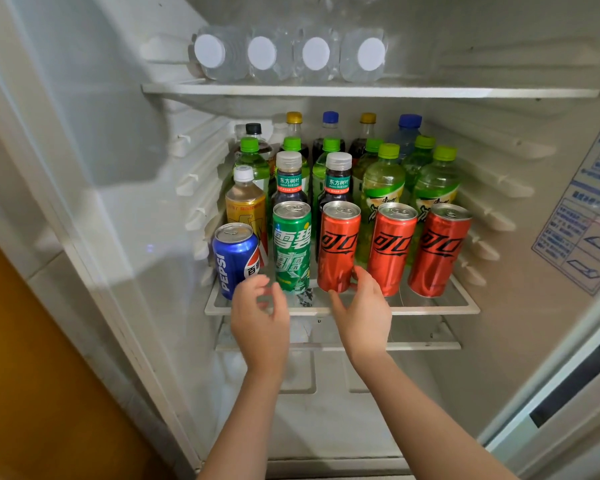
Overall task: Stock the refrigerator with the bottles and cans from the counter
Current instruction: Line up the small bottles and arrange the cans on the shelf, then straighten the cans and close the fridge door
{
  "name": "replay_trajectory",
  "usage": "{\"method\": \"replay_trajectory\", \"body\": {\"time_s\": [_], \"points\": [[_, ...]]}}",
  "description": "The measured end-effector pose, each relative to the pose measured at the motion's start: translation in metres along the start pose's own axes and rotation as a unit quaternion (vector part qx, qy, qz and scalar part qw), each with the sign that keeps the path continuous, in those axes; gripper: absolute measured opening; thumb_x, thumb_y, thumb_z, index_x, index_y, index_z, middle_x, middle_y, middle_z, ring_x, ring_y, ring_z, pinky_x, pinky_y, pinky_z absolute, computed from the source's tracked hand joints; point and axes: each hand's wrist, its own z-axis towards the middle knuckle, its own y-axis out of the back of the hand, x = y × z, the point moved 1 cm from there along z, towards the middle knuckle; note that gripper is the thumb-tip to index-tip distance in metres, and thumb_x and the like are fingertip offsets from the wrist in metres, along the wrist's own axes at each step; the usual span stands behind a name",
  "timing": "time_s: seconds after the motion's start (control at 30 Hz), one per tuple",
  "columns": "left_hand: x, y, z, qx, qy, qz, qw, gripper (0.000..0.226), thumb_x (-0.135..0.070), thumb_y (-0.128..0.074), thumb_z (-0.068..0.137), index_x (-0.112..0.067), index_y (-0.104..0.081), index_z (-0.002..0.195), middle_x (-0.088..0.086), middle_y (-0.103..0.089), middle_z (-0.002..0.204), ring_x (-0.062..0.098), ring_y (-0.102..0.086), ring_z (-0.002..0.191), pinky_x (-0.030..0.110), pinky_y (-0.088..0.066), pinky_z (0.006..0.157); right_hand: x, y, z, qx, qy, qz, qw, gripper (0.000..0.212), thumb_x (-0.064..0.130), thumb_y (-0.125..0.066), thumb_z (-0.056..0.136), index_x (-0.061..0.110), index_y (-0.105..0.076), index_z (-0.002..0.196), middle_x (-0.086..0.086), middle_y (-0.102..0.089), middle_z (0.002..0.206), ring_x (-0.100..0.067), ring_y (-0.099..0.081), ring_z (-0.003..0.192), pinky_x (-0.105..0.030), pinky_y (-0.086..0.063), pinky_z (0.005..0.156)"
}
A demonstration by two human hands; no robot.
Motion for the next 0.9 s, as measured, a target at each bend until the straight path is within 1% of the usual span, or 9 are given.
{"method": "replay_trajectory", "body": {"time_s": [0.07, 0.17, 0.23, 0.33, 0.53, 0.6, 0.73, 0.77, 0.9], "points": [[0.005, 0.010, 0.004, -0.034, -0.039, -0.007, 0.999, 0.028, -0.003, -0.069, 0.078, -0.012, -0.055, 0.101, 0.000, -0.057, 0.105, 0.017, -0.059, 0.093, 0.036, -0.056, 0.077, -0.001, 0.001, 0.001, 0.005, 0.000, 0.005, 1.000, 0.051, 0.022, -0.071, 0.080, 0.008, -0.053, 0.126, -0.007, -0.062, 0.116, -0.026, -0.059, 0.104, -0.033, -0.046, 0.082], [0.010, 0.015, 0.011, -0.047, -0.067, -0.019, 0.996, 0.046, 0.003, -0.067, 0.075, -0.005, -0.049, 0.117, 0.010, -0.044, 0.135, 0.023, -0.045, 0.124, 0.016, -0.043, 0.095, -0.001, 0.001, 0.002, 0.013, -0.005, 0.006, 1.000, 0.045, 0.020, -0.070, 0.080, 0.009, -0.055, 0.121, -0.007, -0.064, 0.109, -0.025, -0.060, 0.100, -0.031, -0.045, 0.079], [0.012, 0.013, 0.017, -0.029, -0.030, -0.038, 0.998, 0.061, 0.005, -0.067, 0.075, -0.004, -0.041, 0.130, 0.010, -0.037, 0.142, 0.021, -0.040, 0.130, 0.024, -0.045, 0.099, -0.001, 0.002, 0.003, 0.015, -0.004, 0.008, 1.000, 0.041, 0.020, -0.070, 0.080, 0.010, -0.057, 0.118, -0.007, -0.065, 0.106, -0.025, -0.060, 0.098, -0.030, -0.044, 0.077], [0.013, 0.012, 0.025, -0.004, 0.035, -0.036, 0.999, 0.072, 0.002, -0.068, 0.076, -0.008, -0.034, 0.138, 0.008, -0.037, 0.141, 0.020, -0.043, 0.128, 0.034, -0.051, 0.096, -0.001, 0.002, 0.003, 0.015, 0.000, 0.008, 1.000, 0.039, 0.020, -0.070, 0.080, 0.010, -0.057, 0.116, -0.006, -0.065, 0.105, -0.025, -0.061, 0.096, -0.029, -0.044, 0.076], [0.012, 0.011, 0.029, 0.000, 0.060, -0.026, 0.998, 0.068, -0.002, -0.071, 0.075, -0.007, -0.039, 0.135, 0.009, -0.048, 0.132, 0.022, -0.051, 0.119, 0.039, -0.054, 0.091, -0.001, 0.002, 0.001, 0.009, 0.006, 0.015, 1.000, 0.037, 0.017, -0.071, 0.080, 0.008, -0.058, 0.114, -0.009, -0.066, 0.100, -0.028, -0.061, 0.093, -0.029, -0.041, 0.071], [0.012, 0.011, 0.031, -0.003, 0.059, -0.025, 0.998, 0.067, -0.002, -0.071, 0.075, -0.009, -0.040, 0.134, 0.008, -0.049, 0.131, 0.020, -0.053, 0.117, 0.034, -0.054, 0.090, -0.001, 0.002, 0.001, 0.005, 0.009, 0.016, 1.000, 0.036, 0.017, -0.071, 0.080, 0.008, -0.059, 0.112, -0.009, -0.067, 0.099, -0.028, -0.061, 0.091, -0.027, -0.039, 0.070], [0.016, 0.013, 0.029, -0.005, 0.057, -0.030, 0.998, 0.064, -0.002, -0.068, 0.079, -0.012, -0.038, 0.135, 0.005, -0.049, 0.134, 0.016, -0.053, 0.118, 0.014, -0.048, 0.084, -0.001, 0.001, 0.002, 0.007, 0.006, 0.017, 1.000, 0.036, 0.018, -0.070, 0.080, 0.009, -0.059, 0.113, -0.008, -0.067, 0.100, -0.028, -0.061, 0.093, -0.029, -0.041, 0.071], [0.017, 0.013, 0.029, -0.008, 0.054, -0.024, 0.998, 0.065, -0.003, -0.067, 0.079, -0.012, -0.037, 0.136, 0.005, -0.048, 0.135, 0.015, -0.053, 0.119, 0.013, -0.048, 0.084, -0.001, 0.001, 0.002, 0.008, 0.006, 0.014, 1.000, 0.037, 0.018, -0.070, 0.080, 0.009, -0.058, 0.114, -0.008, -0.066, 0.101, -0.028, -0.061, 0.093, -0.030, -0.042, 0.072], [0.015, 0.010, 0.028, -0.032, 0.034, 0.049, 0.998, 0.072, -0.016, -0.076, 0.072, -0.010, -0.041, 0.135, 0.006, -0.050, 0.134, 0.019, -0.049, 0.122, 0.032, -0.049, 0.095, -0.002, 0.002, 0.003, 0.007, 0.006, 0.011, 1.000, 0.037, 0.017, -0.070, 0.079, 0.010, -0.058, 0.114, -0.008, -0.067, 0.101, -0.028, -0.061, 0.092, -0.029, -0.042, 0.072]]}}
